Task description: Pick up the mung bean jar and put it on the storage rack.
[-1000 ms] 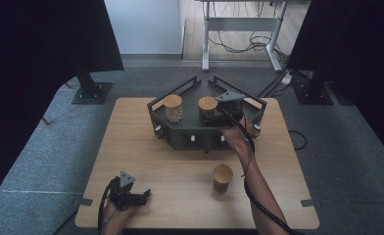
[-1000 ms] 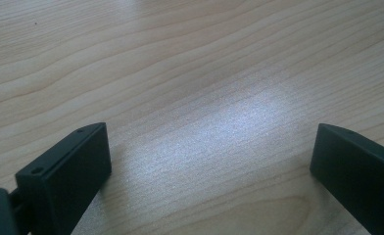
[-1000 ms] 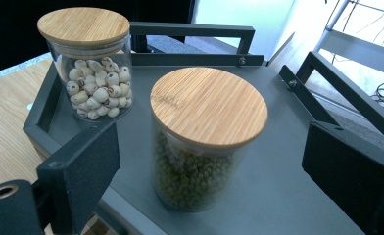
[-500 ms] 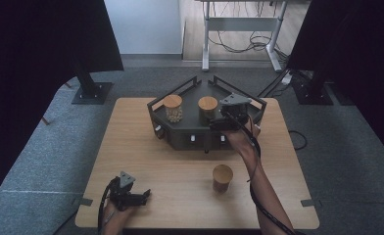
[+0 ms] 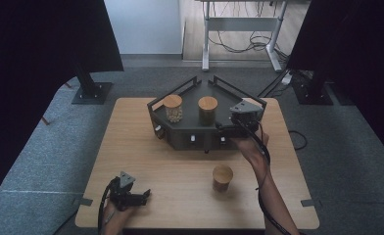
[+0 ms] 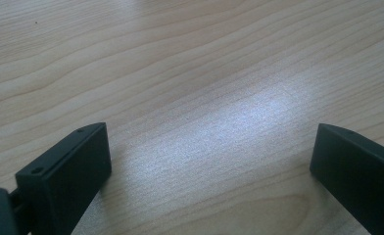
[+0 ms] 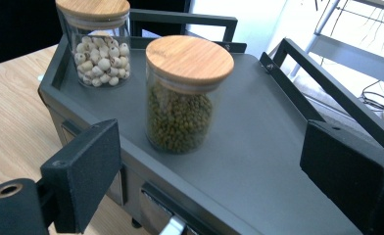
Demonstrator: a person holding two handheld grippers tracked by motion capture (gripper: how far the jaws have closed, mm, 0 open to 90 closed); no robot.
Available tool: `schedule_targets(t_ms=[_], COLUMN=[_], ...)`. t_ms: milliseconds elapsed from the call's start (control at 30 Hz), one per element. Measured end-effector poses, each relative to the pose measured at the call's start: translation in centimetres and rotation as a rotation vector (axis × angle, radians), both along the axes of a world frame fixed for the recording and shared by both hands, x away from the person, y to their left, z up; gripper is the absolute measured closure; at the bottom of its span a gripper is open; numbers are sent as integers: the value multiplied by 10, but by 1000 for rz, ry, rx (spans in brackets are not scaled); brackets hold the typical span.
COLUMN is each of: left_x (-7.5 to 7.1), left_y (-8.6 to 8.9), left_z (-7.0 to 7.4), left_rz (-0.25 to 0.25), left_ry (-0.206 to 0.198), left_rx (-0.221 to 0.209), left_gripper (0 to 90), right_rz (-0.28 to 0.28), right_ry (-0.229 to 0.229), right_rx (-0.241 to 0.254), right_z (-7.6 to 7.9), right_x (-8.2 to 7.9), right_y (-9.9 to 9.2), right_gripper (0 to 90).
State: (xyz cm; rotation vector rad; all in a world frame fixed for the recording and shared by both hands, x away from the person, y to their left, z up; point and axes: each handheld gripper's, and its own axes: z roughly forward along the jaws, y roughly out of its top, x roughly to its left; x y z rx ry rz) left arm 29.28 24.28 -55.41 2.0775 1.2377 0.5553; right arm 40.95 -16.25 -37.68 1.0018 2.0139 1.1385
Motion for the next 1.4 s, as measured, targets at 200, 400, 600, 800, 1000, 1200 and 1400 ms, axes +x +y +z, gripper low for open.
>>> schedule_targets(t_ms=[200, 400, 600, 800, 1000, 1200, 1400], left_x=[0, 0, 0, 0, 0, 0, 0], left_y=[0, 0, 0, 0, 0, 0, 0], left_z=[0, 0, 0, 0, 0, 0, 0], left_rz=[0, 0, 0, 0, 0, 0, 1], left_ry=[1, 1, 1, 1, 0, -1, -1], left_rx=[0, 0, 0, 1, 0, 0, 0], left_gripper=[15, 14, 14, 14, 14, 14, 14], right_rz=[4, 1, -5, -20, -35, -51, -67], right_ry=[-1, -4, -6, -8, 0, 1, -2], right_rx=[-4, -18, -33, -41, -48, -47, -46], right_z=[-3, -6, -11, -15, -23, -31, -37], right_x=[-9, -19, -29, -38, -45, -52, -61], right_y=[-9, -16, -25, -35, -44, -53, -61], right_gripper=[83, 85, 88, 88, 88, 87, 86])
